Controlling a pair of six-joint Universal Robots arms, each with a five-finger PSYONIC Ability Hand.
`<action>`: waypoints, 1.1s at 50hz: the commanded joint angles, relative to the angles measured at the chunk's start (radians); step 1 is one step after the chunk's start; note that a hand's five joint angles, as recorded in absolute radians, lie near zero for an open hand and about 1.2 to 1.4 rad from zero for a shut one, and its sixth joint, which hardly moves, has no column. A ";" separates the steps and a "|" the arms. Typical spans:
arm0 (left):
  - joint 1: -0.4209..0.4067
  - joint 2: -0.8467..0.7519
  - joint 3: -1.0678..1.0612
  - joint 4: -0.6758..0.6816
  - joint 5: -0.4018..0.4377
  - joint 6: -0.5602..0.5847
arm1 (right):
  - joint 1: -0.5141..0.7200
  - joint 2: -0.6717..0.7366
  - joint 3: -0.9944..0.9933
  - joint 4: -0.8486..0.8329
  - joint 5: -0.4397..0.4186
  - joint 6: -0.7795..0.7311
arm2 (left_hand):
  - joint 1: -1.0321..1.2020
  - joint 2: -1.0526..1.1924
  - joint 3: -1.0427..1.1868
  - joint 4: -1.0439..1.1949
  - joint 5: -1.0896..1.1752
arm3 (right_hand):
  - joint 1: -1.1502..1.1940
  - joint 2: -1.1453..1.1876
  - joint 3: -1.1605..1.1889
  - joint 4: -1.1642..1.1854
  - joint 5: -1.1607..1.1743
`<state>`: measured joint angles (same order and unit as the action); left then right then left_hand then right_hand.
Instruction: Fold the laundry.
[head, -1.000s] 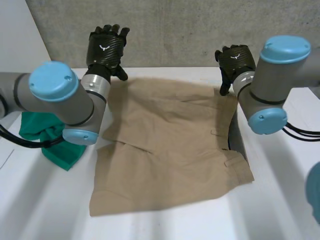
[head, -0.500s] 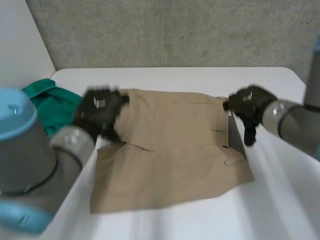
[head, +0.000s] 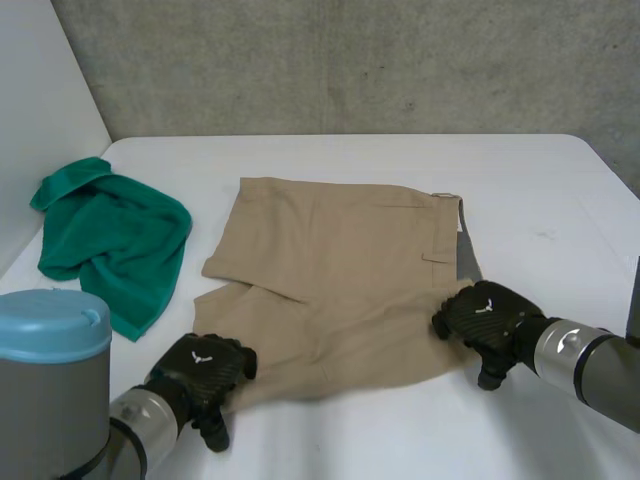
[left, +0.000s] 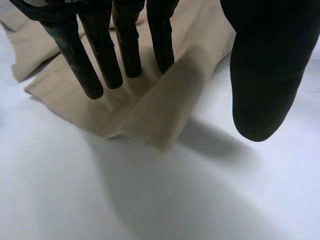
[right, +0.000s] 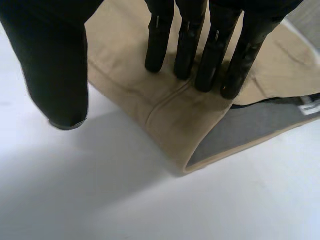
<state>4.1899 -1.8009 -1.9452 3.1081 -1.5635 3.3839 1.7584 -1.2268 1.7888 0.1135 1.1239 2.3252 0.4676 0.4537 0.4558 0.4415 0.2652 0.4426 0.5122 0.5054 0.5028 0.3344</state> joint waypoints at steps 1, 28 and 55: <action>0.015 -0.087 0.046 0.115 -0.063 0.002 | 0.004 0.038 -0.008 -0.095 0.005 0.011 | 0.001 0.015 0.013 0.027 0.029 | 0.065 -0.004 0.002 0.005 -0.001; -0.004 -0.163 0.163 0.262 -0.082 0.015 | 0.012 0.164 -0.085 -0.262 0.097 0.063 | 0.814 0.828 0.826 0.840 0.842 | 0.370 0.300 0.307 0.310 0.304; -0.008 0.274 0.140 -0.204 -0.078 0.305 | 0.015 -0.279 -0.154 0.308 0.137 -0.010 | 0.929 0.943 0.940 0.955 0.957 | 0.954 0.884 0.891 0.893 0.887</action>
<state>4.1847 -1.6662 -1.7730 3.0925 -1.6475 3.5390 1.7755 -1.3589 1.6686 0.1390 1.2698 2.3726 1.1303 1.1955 1.1886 1.1966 0.9795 0.9622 1.1702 1.1694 1.1894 0.9674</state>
